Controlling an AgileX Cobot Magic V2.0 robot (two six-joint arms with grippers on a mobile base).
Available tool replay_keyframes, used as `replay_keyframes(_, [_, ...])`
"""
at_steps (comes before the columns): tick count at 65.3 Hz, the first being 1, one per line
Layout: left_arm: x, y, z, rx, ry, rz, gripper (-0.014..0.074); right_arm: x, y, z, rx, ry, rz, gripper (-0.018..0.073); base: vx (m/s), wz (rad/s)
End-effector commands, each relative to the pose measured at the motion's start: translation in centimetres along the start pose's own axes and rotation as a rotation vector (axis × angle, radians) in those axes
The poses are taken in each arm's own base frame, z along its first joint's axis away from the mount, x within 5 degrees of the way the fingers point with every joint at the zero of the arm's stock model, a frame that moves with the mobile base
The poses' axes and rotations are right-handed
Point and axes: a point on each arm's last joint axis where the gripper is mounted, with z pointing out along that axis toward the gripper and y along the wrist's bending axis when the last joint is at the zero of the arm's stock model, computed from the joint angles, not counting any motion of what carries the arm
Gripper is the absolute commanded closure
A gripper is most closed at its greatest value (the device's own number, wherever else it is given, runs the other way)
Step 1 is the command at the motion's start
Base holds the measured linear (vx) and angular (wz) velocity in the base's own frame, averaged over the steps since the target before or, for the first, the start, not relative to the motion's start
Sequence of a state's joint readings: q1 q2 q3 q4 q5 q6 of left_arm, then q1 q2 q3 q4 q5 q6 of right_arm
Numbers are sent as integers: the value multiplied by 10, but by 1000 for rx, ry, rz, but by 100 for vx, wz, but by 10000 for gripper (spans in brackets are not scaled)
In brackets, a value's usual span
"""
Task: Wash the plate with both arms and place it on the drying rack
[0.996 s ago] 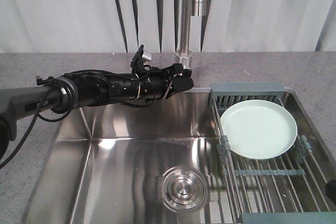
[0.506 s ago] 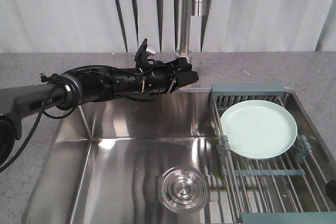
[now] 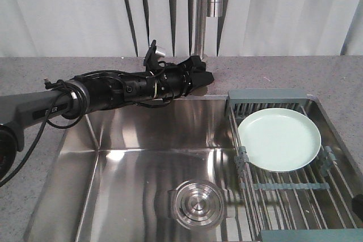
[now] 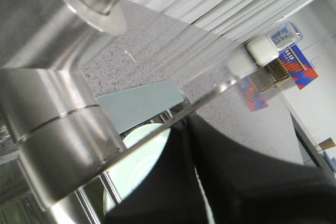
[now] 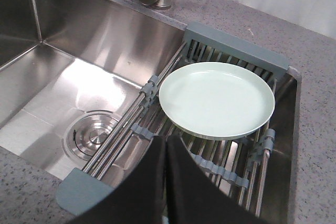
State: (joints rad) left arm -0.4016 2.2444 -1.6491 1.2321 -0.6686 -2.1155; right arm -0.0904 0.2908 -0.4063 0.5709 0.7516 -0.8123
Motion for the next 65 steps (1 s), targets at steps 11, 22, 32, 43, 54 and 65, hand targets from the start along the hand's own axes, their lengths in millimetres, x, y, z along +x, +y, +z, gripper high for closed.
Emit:
replay_keyframes(11, [-30,-31,-13,51,-155,-86,603,-11,-4,-3,36,-61,14,561,0,0])
replay_keyframes(22, [-27,-37,-14,111,-112,-69,603,-11,-4,-3,36,-61,14,561,0,0])
replay_keyframes(32, [-19,-51,-16,252,-26,-52,603,-11,-4,-3,36,-61,14,561,0,0])
replay_keyframes(43, [-15,-65,-21,357,34,-30,603,-11,-4,-3,36,-61,14,561,0,0])
replay_keyframes(54, [-17,-90,-36,389,64,58,603,-11,-4,-3,35,-60,14,561,0,0])
replay_keyframes(65, [-20,-121,-61,397,107,203,603,-11,-4,-3,36,-60,13,561,0,0])
